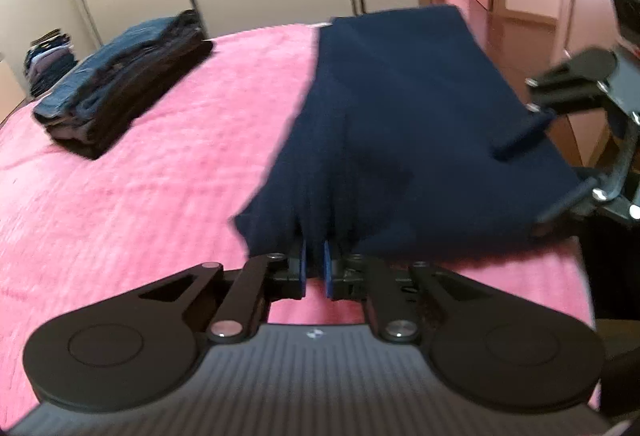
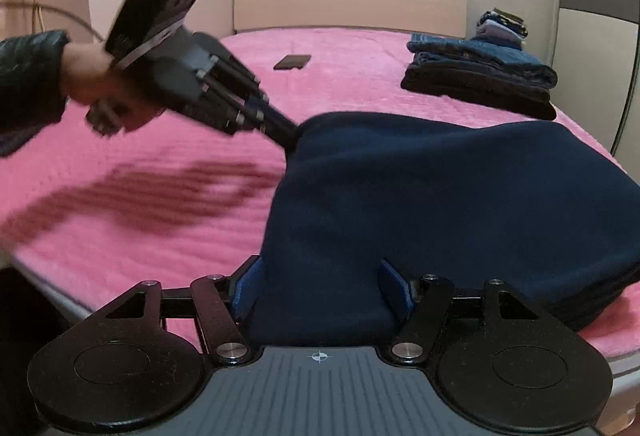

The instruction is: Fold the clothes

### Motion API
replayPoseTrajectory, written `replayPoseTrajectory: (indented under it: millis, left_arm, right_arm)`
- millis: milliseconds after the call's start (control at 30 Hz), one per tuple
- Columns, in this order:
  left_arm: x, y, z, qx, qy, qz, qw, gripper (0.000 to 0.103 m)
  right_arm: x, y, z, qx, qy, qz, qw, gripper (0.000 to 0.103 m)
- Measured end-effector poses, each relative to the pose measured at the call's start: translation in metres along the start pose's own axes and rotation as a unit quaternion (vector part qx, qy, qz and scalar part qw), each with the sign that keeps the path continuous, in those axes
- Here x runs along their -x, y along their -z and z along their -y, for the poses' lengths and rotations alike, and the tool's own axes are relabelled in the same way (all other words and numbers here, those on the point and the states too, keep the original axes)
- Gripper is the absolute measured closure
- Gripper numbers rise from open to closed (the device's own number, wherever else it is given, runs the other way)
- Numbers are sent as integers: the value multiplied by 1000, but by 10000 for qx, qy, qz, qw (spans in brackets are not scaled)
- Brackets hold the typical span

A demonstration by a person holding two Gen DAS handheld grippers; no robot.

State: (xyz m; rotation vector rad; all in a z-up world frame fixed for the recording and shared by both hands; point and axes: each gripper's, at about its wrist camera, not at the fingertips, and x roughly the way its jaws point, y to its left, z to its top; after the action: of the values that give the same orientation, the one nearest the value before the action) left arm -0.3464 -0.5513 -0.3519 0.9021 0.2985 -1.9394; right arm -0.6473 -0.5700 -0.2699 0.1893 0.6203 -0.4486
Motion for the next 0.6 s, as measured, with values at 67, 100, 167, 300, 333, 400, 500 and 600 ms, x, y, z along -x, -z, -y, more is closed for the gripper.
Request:
replayPoseTrajectory:
  millis: [67,100,167,300,333,400,500,600]
  left_arm:
    - [-3,5,-12,75,58,3,10000,92]
    - [-4,7,-15,117,109,20,9999,90]
    - [-5,9,-19,192,134,61,9997,86]
    - [3,10,-13,53,-63,72,9999,79]
    - [6,12,-10,-125,-289,-15,9995,85]
    - [10,16,4,-714,-819,-260,9937,88]
    - [14,26,34,-1878,-1135,-473,9745,86]
    - [10,34,70,-3014,-1268,-392,9442,85]
  right_arm:
    - [1,4,2,-64,-19,1,10000,37]
    - [2,4,1,-53,-8,-4,10000,37]
    - [1,3,-1,-42,20,-19,10000,37]
    - [6,-2,-4,-109,44,-38,9999,37]
    - [8,-2,-3,-145,44,-36,9999,36]
    - [13,-3,-3,-217,45,-33,9997,36]
    - [19,-4,-2,-326,47,-27,9995,36]
    - [19,-5,0,-385,41,-31,9992,36]
